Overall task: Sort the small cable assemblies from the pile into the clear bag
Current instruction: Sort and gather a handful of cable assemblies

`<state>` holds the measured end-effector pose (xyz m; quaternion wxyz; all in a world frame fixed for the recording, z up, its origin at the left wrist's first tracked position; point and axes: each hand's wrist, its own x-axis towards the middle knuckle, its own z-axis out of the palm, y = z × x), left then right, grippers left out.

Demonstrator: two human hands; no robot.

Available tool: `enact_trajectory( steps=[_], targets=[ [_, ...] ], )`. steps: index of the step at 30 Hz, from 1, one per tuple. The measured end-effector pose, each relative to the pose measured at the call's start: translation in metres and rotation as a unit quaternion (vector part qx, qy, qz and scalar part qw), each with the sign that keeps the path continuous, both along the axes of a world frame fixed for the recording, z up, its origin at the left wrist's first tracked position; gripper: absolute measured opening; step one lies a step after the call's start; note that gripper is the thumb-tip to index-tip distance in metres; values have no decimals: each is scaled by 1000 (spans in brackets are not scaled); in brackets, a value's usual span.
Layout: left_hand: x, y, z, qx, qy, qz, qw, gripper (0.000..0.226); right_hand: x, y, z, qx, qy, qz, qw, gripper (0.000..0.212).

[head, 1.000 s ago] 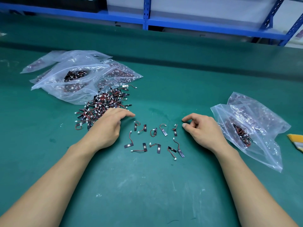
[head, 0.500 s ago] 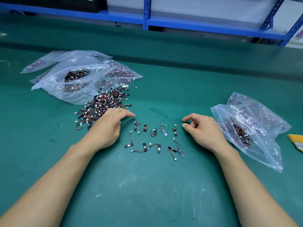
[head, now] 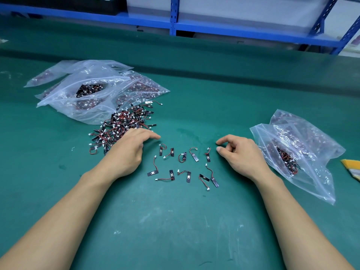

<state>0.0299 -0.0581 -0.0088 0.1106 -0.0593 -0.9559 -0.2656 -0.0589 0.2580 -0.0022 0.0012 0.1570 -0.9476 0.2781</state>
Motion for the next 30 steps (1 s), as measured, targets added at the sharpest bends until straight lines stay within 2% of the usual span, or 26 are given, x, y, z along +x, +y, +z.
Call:
enact_trajectory(
  steps=[11,16,20,25,30],
  targets=[
    [2,8,8,-47,-10,-4,999,45,0,-1,0,6,5,-4,1000,4],
    [5,12,10,-29,-11,-22,999,34,0,0,0,2,6,-5,1000,3],
    [7,20,12,-50,-32,-46,997,53,-1,0,-1,0,4,-3,1000,3],
    [10,31,12,-70,-28,-73,994,67,-1,0,0,5,4,3,1000,4],
    [12,51,10,-151,-55,-97,982,91,-1,0,-1,0,-2,-1,1000,5]
  ],
)
